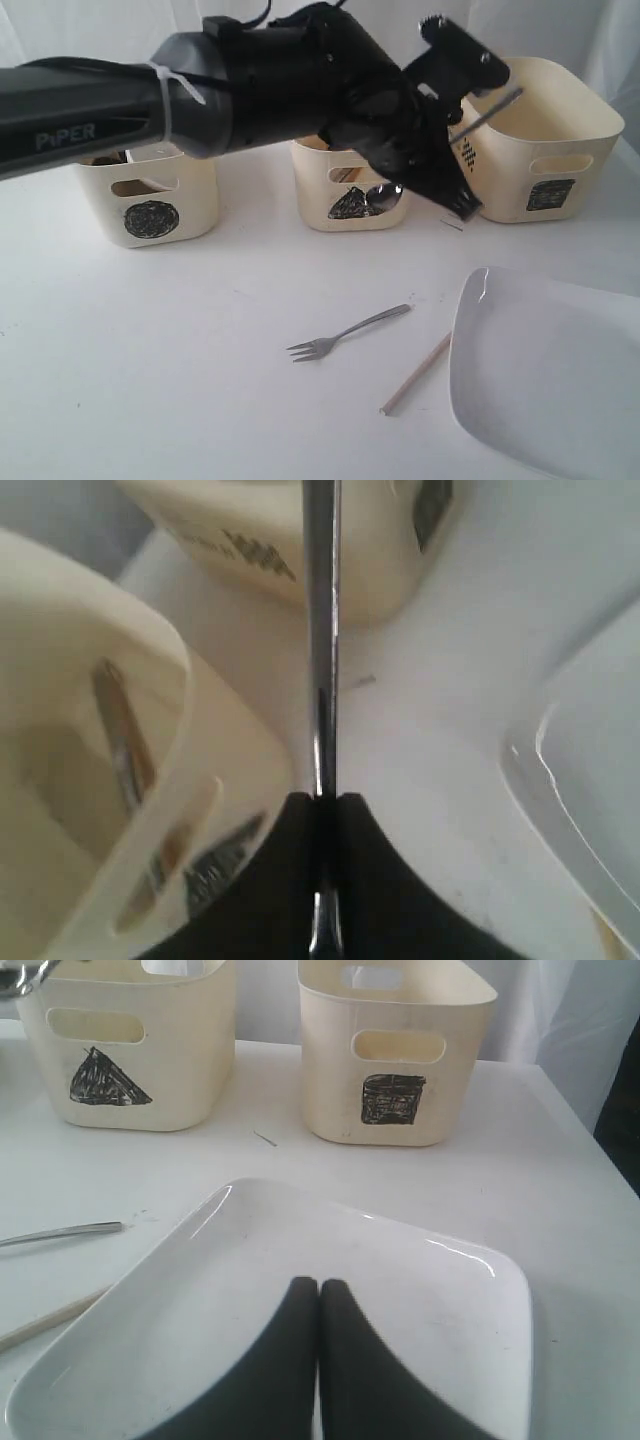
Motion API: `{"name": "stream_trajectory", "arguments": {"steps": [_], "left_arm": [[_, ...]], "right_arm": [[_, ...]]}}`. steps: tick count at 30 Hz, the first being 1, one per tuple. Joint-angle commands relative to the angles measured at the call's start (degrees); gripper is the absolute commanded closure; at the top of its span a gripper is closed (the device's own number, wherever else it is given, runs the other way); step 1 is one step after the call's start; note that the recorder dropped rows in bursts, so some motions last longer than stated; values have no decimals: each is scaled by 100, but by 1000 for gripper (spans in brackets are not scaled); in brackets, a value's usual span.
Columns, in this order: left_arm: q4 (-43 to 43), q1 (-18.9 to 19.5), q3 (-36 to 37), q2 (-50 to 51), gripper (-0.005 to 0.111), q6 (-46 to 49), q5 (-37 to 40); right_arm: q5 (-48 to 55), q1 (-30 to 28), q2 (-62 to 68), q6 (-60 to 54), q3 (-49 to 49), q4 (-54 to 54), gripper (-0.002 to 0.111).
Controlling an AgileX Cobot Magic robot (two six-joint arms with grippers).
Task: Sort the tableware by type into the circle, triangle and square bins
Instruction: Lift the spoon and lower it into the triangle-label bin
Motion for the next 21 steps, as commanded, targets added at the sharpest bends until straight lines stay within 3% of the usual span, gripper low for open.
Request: {"name": "stream_trajectory", "arguments": {"steps": [1, 7, 21], "left_arm": [[429, 320, -171, -87, 107, -502, -420], [320, 873, -246, -65, 107, -1245, -943], [321, 1317, -246, 527, 107, -1332, -2578]], "right_arm": [[-14, -18, -32, -17, 37, 8, 108], [-14, -18, -32, -17, 37, 8, 108], [-14, -18, -32, -17, 37, 8, 108]]}}
